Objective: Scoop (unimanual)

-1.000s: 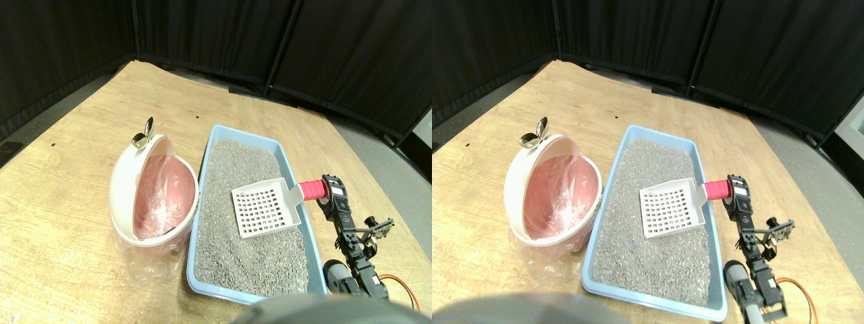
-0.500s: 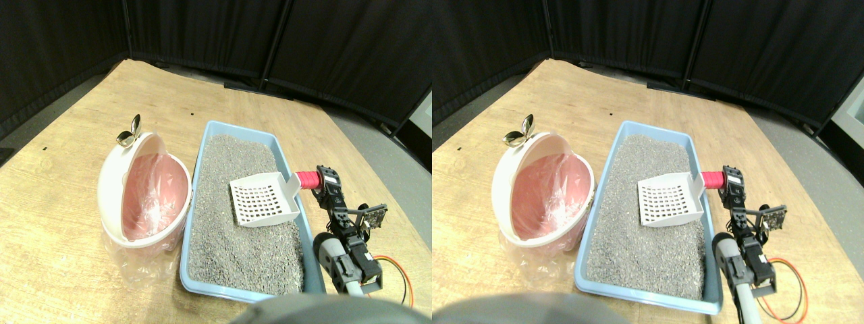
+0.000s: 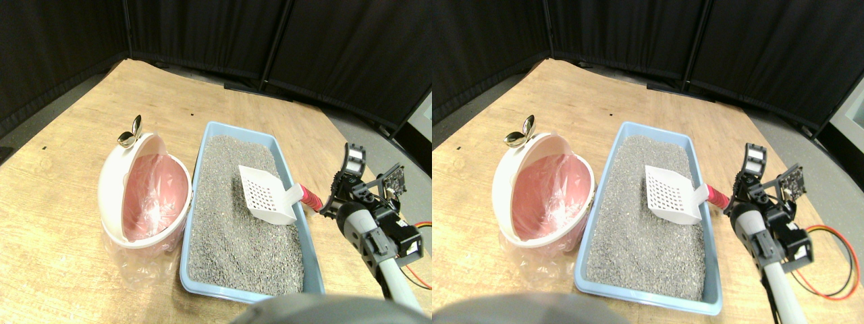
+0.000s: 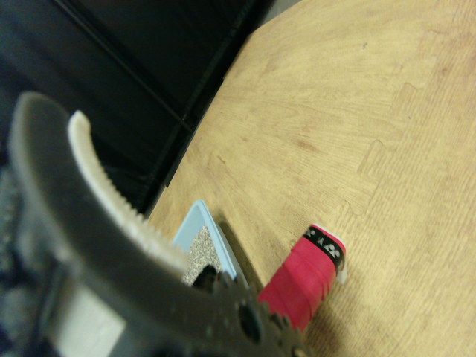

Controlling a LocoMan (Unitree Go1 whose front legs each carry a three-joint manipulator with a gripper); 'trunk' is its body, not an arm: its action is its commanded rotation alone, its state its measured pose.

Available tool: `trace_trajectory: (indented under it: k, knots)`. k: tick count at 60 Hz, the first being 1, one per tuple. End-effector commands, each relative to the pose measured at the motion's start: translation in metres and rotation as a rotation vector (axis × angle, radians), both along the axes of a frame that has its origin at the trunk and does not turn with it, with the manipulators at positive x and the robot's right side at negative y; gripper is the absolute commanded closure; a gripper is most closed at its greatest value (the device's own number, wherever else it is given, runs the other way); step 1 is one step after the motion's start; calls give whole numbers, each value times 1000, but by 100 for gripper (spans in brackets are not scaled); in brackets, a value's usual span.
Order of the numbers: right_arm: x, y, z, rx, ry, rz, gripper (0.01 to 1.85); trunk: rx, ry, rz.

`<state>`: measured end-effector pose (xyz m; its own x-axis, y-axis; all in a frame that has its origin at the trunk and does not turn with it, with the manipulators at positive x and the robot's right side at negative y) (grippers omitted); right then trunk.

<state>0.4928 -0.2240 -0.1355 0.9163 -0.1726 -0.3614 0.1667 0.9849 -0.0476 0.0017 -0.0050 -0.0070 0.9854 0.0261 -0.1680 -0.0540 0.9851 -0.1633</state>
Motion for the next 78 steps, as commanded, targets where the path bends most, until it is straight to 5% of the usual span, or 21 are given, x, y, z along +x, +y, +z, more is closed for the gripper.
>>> trace_trajectory:
  k: [1,12,24,30,32,34,38,78]
  knots:
    - [0,-1,10,-31,2,13,34,-22,-20,2]
    - [-11,-7,20,-22,27,35,38,-24,-21,6]
    - [-21,-10,33,9,-62,70,51,-20,-23,-7]
    - [-25,-9,37,1,-119,109,92,-16,-25,-15]
    - [-26,-10,37,9,-165,153,125,-15,-25,-19]
    - [-27,-10,36,17,-172,157,132,-14,-24,-22]
    - [-28,-11,34,34,-229,181,180,-11,-25,-28]
    - [-76,-17,29,8,-223,236,180,27,-18,-53]
